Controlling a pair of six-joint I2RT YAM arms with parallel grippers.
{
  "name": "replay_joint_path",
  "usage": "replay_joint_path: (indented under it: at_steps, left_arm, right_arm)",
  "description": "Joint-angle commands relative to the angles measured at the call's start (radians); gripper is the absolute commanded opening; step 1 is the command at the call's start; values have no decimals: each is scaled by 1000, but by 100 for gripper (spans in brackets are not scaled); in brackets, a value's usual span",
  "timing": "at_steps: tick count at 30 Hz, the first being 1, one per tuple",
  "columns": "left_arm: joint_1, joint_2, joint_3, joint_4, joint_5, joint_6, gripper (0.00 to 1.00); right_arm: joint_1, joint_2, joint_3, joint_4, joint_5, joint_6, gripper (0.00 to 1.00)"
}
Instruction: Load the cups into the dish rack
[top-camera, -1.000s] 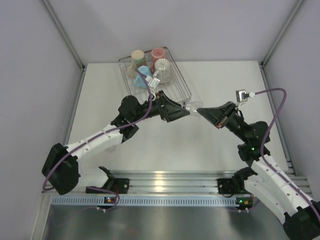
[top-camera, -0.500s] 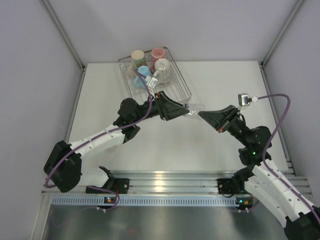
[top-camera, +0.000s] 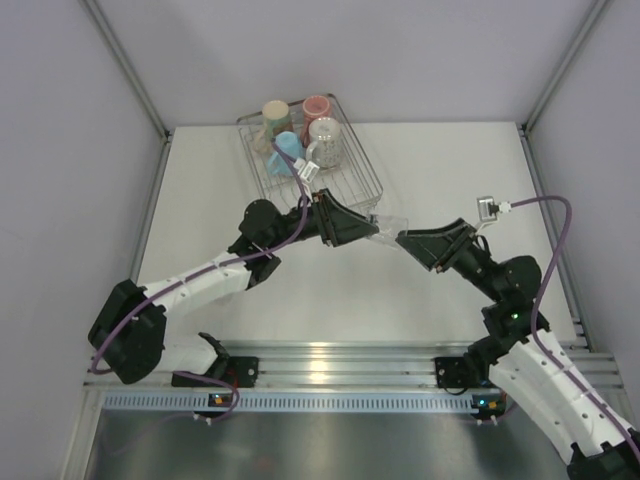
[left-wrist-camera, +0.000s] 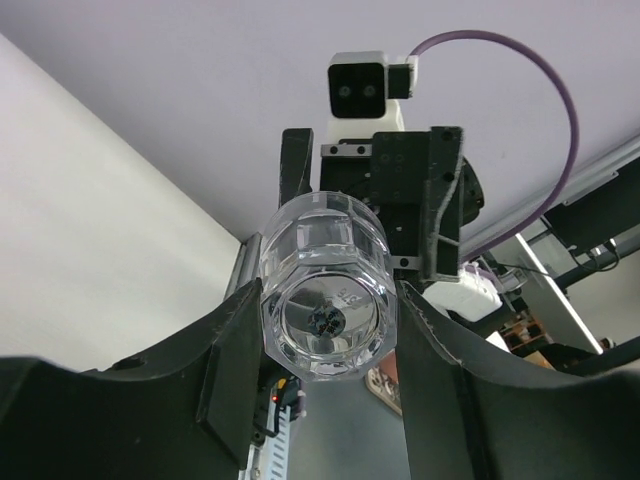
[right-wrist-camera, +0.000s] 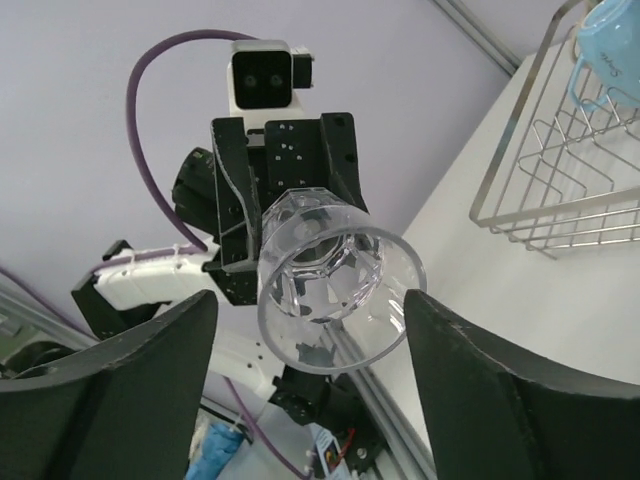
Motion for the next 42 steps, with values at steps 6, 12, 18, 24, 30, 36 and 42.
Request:
replay_joint_path:
  at_steps: [6, 12, 18, 24, 30, 36, 42]
  left_arm:
    - [-6, -79, 12, -167, -57, 151, 0]
    - [-6, -116, 47, -400, -158, 325, 0]
    - [-1, -55, 358, -1011, -506, 686, 0]
    - [53, 121, 643, -1245, -692, 832, 0]
    - [111, 270, 783, -1338, -794, 898, 0]
    - [165, 354, 800, -1337, -844, 932, 0]
    - [195, 404, 782, -1338, -807, 933, 0]
  right_arm:
    - [11, -161, 50, -366, 41, -194, 98]
    - [11, -190, 108, -671, 98, -343, 99]
    - [10, -219, 125, -762, 127, -426, 99]
    - [10, -239, 139, -819, 169, -471, 99]
    - [10, -254, 153, -879, 215, -514, 99]
    - [10, -260, 158, -899, 218, -540, 100]
    - [11, -264, 162, -905, 215, -541, 99]
